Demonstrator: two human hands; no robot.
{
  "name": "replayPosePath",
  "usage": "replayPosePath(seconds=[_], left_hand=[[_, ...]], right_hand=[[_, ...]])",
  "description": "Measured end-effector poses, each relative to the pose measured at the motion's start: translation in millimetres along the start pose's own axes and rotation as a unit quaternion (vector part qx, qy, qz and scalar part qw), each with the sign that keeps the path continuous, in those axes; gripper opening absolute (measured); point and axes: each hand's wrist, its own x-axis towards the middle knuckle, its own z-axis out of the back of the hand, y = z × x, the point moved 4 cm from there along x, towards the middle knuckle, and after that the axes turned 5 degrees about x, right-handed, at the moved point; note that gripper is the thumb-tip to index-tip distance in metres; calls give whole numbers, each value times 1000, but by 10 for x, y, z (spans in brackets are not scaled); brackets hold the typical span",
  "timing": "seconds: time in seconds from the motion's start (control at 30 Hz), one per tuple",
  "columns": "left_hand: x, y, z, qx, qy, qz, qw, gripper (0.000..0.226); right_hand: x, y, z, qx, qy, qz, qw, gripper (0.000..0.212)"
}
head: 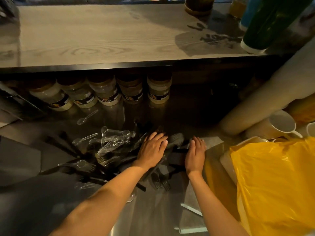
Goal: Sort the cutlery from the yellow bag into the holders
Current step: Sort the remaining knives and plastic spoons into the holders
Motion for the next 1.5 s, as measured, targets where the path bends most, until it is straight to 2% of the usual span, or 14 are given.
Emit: replayPosePath(seconds=[0.17,0.33,0.43,0.5,0.57,0.67,0.8,1.03,1.13,1.2,1.23,1.3,1.43,1.5], left_hand=[[-272,198,176,-238,4,61,969,57],[-470,601,546,-260,-87,89,957,64],[-616,1017,748,-212,-144,139,956,77],[-727,1325,881,-160,-176,183,954,83],[-822,1567,998,-110,-208,223,946,84],[-967,1897,1125,-77,-232,294,924,75],[-1086,2260,1244,-102,-258,306,911,83],[-1005,2729,1260,-76,-215,341,912,69],[-939,2913,1236,-45,-182,356,915,76],[-929,2966,1220,-35,-172,356,918,81],[-937,2963,1203,-32,-180,348,920,85],[-991,2897,1176,-55,-208,321,922,90],[-1171,2705,1068,-191,-220,282,914,84],[-1224,2595,1039,-253,-209,264,907,77]], right_hand=[[-363,166,-367,34,74,10,997,59],[-700,466,-819,134,167,-41,976,41],[-767,691,-943,187,147,-52,970,35],[-811,918,-1064,144,138,16,980,38],[-848,1186,-1233,116,164,80,976,45],[-954,1533,-1627,129,260,106,951,38],[-1029,1825,-2205,74,361,145,918,43],[-917,2008,-2869,-99,434,150,883,50],[-931,2062,-3032,-137,464,158,861,51],[-967,2054,-3124,-186,495,165,833,53],[-985,2036,-3152,-210,502,176,820,53],[-1009,2008,-3134,-222,486,199,821,51],[-1078,1884,-2869,-241,415,277,832,46],[-1106,1762,-2706,-228,411,269,840,47]])
